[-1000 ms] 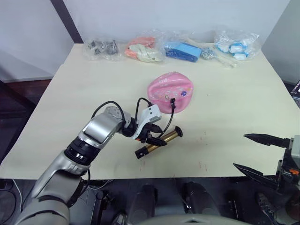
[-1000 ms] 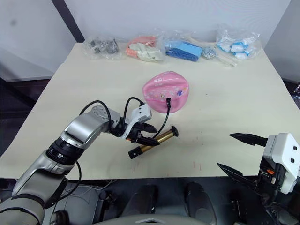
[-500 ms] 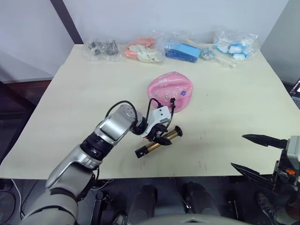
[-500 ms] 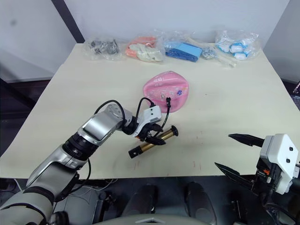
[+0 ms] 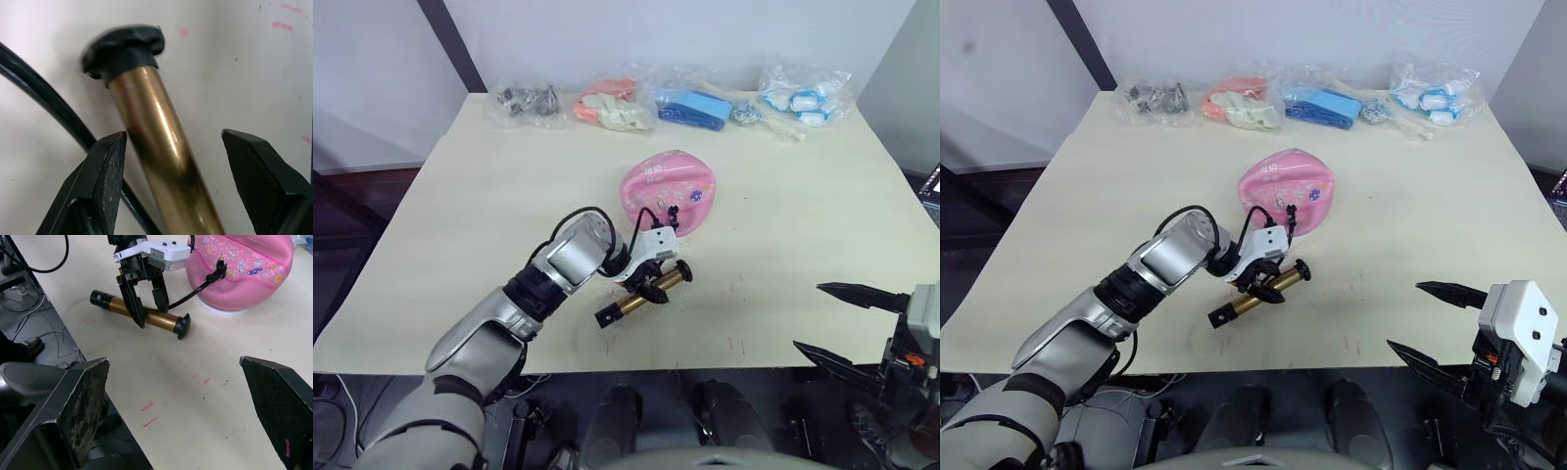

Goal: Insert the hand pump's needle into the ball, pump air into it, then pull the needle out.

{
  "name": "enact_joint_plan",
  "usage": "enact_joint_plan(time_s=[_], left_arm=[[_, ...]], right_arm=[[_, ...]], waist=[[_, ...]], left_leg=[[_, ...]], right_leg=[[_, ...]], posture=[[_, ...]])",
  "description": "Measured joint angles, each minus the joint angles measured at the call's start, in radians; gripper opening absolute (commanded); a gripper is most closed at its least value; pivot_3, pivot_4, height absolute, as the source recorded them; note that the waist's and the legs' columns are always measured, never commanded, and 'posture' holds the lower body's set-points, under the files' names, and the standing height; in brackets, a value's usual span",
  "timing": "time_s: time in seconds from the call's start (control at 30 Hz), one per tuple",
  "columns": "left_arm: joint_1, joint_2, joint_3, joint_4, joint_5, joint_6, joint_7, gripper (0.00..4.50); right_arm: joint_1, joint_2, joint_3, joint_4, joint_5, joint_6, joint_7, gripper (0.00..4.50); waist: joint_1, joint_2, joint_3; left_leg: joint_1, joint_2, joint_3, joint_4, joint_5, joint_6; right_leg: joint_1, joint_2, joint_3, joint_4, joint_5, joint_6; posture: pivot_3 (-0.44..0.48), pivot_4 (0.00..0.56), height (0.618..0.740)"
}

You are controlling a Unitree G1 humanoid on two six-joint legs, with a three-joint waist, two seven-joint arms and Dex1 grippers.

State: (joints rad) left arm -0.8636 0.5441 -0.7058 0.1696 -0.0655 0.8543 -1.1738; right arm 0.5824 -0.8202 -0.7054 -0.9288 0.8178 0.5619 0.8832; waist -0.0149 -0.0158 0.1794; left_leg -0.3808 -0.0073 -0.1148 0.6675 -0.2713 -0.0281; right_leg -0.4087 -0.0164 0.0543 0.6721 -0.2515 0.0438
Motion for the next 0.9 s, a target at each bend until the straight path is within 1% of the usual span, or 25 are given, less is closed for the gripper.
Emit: enact_joint_plan(time_s=[0.57, 0.6, 0.63, 0.7, 0.9], left_arm=[[-0.090, -0.088, -0.074, 0.168, 0.125, -0.050, -0.084, 3.32], [-0.094, -0.090, -0.079, 0.172, 0.133, -0.054, -0.090, 2.79], [-0.096, -0.092, -0.080, 0.175, 0.139, -0.055, -0.091, 2.61], [-0.099, -0.097, -0.081, 0.177, 0.145, -0.056, -0.096, 1.61], [-0.100, -0.097, -0.082, 0.176, 0.162, -0.057, -0.121, 1.61]], right_arm=[[0.000, -0.001, 0.022, -0.016, 0.004, 0.009, -0.023, 4.50], [0.000, -0.001, 0.022, -0.016, 0.004, 0.011, -0.025, 4.50], [0.000, -0.003, 0.023, -0.016, 0.004, 0.013, -0.026, 4.50], [-0.001, -0.005, 0.024, -0.016, 0.005, 0.019, -0.029, 4.50], [-0.003, -0.007, 0.030, -0.019, 0.006, 0.022, -0.039, 4.50]], waist=[[0.000, 0.000, 0.000], [0.000, 0.000, 0.000], [0.000, 0.000, 0.000], [-0.001, 0.000, 0.000], [0.000, 0.000, 0.000]], left_leg=[[0.000, -0.001, 0.000, 0.001, 0.000, 0.000], [0.000, -0.001, 0.000, 0.001, 0.000, 0.000], [0.000, -0.001, 0.000, 0.001, 0.000, 0.000], [0.000, -0.001, 0.000, 0.001, 0.000, 0.001], [0.000, -0.001, 0.000, 0.001, 0.000, 0.001]], right_leg=[[0.000, 0.000, 0.000, 0.001, 0.000, 0.000], [0.000, 0.000, 0.000, 0.001, 0.000, 0.000], [0.000, 0.000, 0.000, 0.001, 0.000, 0.000], [0.000, 0.000, 0.000, 0.001, 0.000, 0.000], [0.000, 0.000, 0.000, 0.001, 0.000, 0.000]], posture=[[0.000, 0.150, 0.740], [0.000, 0.150, 0.740], [0.000, 0.150, 0.740], [0.000, 0.150, 0.740], [0.000, 0.150, 0.740]])
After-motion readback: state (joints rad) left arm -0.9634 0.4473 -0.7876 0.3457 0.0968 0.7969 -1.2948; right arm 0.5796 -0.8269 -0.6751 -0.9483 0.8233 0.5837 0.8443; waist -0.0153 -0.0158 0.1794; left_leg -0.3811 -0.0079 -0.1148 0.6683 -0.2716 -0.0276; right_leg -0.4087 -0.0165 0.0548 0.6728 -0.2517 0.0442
